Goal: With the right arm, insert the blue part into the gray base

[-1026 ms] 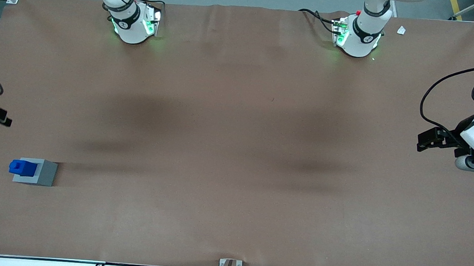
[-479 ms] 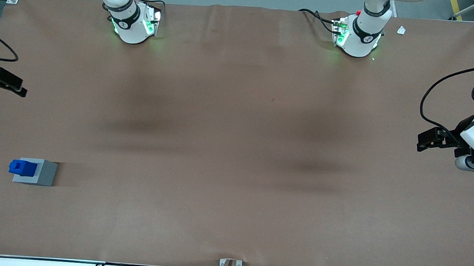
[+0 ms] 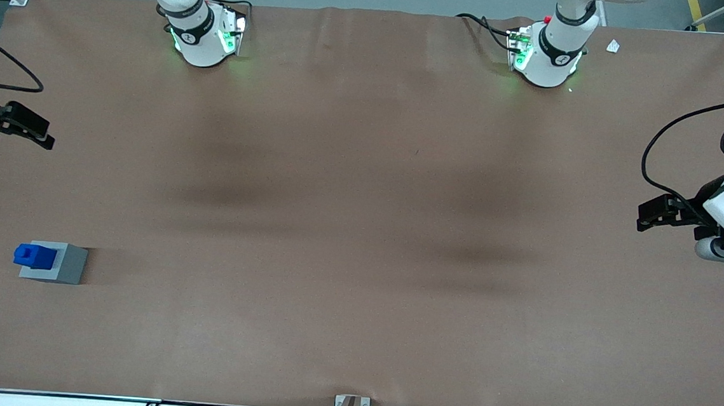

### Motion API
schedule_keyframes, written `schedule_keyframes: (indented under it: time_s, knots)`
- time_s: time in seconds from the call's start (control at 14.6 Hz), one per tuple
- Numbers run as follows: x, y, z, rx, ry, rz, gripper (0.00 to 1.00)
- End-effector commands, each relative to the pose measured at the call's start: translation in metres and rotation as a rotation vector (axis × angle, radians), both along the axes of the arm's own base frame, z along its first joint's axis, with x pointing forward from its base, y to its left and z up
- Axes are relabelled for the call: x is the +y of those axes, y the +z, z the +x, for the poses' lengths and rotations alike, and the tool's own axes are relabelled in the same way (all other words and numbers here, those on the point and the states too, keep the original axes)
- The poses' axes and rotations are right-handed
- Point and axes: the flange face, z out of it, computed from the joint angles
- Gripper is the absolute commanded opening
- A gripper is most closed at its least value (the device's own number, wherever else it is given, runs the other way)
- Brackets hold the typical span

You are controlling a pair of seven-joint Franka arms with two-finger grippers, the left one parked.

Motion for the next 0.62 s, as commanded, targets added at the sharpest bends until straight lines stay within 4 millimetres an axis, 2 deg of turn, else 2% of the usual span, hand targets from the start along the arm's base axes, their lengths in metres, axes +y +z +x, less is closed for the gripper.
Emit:
schedule_keyframes:
  time_s: [0.0,0.55]
  knots:
    - [0.0070,0.0104,-0.0057,-0.005,-0.015,-0.012,1.00]
    - [0.0105,0.0092,-0.0054,0.000,-0.045,-0.011,1.00]
